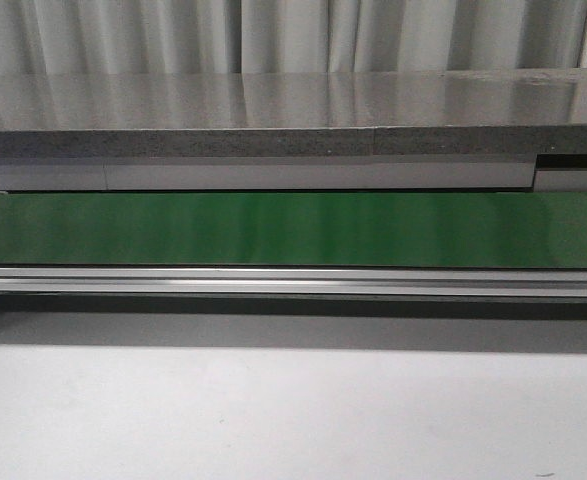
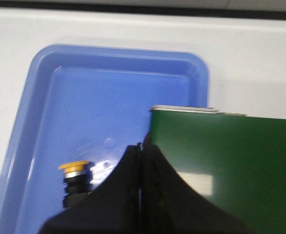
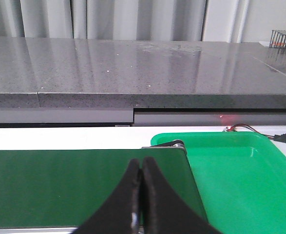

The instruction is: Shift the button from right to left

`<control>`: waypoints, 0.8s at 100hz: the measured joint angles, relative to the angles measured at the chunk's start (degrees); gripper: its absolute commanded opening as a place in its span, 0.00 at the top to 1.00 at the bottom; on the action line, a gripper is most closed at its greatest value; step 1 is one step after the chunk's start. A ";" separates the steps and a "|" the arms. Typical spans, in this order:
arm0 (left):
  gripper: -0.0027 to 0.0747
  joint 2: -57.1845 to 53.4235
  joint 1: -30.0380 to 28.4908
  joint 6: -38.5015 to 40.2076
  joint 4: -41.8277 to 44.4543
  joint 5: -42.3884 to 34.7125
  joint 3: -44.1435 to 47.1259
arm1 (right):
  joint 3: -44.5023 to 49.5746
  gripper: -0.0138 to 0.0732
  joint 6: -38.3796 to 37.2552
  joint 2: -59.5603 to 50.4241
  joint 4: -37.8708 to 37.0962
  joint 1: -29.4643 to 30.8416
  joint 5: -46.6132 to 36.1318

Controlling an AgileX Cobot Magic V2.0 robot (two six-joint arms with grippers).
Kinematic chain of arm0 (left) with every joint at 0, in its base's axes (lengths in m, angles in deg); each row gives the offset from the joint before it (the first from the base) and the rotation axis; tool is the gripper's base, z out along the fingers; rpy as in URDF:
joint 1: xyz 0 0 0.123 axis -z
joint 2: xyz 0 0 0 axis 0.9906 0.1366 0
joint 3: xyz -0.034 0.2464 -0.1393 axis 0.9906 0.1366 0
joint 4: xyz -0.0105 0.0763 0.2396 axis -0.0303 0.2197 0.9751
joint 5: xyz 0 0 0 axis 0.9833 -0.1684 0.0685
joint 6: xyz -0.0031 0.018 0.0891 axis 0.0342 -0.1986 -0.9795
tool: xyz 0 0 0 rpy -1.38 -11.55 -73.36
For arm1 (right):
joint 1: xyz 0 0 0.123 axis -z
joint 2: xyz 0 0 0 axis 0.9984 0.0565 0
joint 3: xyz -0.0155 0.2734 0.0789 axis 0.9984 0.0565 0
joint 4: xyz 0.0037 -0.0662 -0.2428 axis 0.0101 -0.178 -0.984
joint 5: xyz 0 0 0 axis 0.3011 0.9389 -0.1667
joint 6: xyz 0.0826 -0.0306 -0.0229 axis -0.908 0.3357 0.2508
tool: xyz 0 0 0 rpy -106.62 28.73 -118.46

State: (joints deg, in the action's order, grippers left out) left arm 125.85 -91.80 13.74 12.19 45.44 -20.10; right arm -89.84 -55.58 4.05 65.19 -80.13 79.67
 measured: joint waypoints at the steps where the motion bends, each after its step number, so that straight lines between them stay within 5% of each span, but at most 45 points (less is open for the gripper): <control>1: 0.99 -0.17 0.30 0.00 0.02 -0.19 0.02 | 0.00 0.92 0.00 0.00 0.00 0.00 0.00; 37: 0.99 -10.08 11.60 -0.24 -0.61 -4.58 8.84 | 0.00 0.92 0.00 0.00 0.00 0.00 0.00; 80: 0.99 -29.81 14.21 -0.24 -2.50 -8.77 21.42 | 0.00 0.92 0.00 0.00 0.00 0.00 0.00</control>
State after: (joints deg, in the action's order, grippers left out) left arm 96.03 -77.59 13.50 9.69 36.66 1.32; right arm -89.84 -55.58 4.05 65.19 -80.13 79.67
